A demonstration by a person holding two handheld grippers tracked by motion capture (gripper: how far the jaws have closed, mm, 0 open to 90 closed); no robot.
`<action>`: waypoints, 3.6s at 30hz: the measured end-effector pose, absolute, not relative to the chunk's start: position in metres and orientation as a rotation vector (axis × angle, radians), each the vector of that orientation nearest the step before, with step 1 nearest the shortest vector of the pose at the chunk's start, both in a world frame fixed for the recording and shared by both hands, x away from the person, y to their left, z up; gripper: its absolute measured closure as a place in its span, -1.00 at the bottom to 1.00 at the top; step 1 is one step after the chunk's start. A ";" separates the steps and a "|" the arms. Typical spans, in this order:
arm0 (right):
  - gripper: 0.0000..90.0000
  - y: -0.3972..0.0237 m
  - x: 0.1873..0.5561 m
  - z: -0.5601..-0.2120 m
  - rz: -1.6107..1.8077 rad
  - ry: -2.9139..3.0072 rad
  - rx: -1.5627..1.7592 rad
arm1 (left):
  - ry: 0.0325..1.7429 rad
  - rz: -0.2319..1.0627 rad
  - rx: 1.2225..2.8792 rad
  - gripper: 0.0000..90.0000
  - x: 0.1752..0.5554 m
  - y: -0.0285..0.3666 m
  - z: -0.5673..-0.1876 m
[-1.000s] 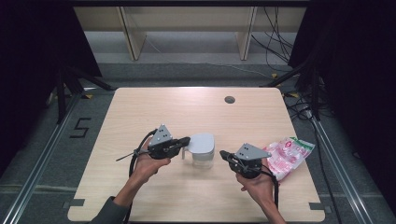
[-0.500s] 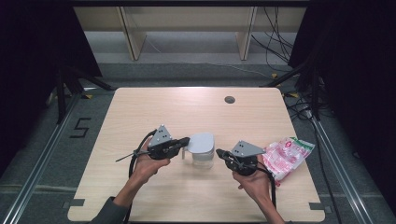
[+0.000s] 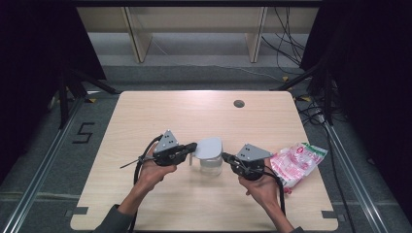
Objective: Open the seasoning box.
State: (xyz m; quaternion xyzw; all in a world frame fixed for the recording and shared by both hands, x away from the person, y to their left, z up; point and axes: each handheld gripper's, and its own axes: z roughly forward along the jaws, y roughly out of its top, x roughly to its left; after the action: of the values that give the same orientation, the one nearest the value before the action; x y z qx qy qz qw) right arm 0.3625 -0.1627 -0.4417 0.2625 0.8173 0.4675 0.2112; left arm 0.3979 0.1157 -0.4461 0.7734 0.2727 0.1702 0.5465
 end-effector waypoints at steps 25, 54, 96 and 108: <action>0.99 -0.140 0.367 -0.429 1.320 2.237 0.672 | 0.650 0.442 1.895 0.03 0.366 0.145 -0.457; 0.85 -0.115 0.367 -0.423 1.342 2.247 0.605 | 0.698 0.384 1.886 -0.14 0.342 0.158 -0.466; -0.09 -0.282 0.327 -0.452 1.171 1.886 1.216 | 0.712 0.402 1.933 -0.31 0.333 0.158 -0.483; -0.14 -0.304 0.316 -0.456 1.109 1.808 1.336 | 0.730 0.389 1.924 -0.31 0.332 0.156 -0.483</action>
State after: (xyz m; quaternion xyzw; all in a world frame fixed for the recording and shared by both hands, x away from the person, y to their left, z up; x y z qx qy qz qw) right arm 0.3157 -0.3043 -0.4564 0.5062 0.6854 0.4204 0.3121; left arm 0.3316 0.1559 -0.4835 0.7955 0.3019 0.1607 0.5002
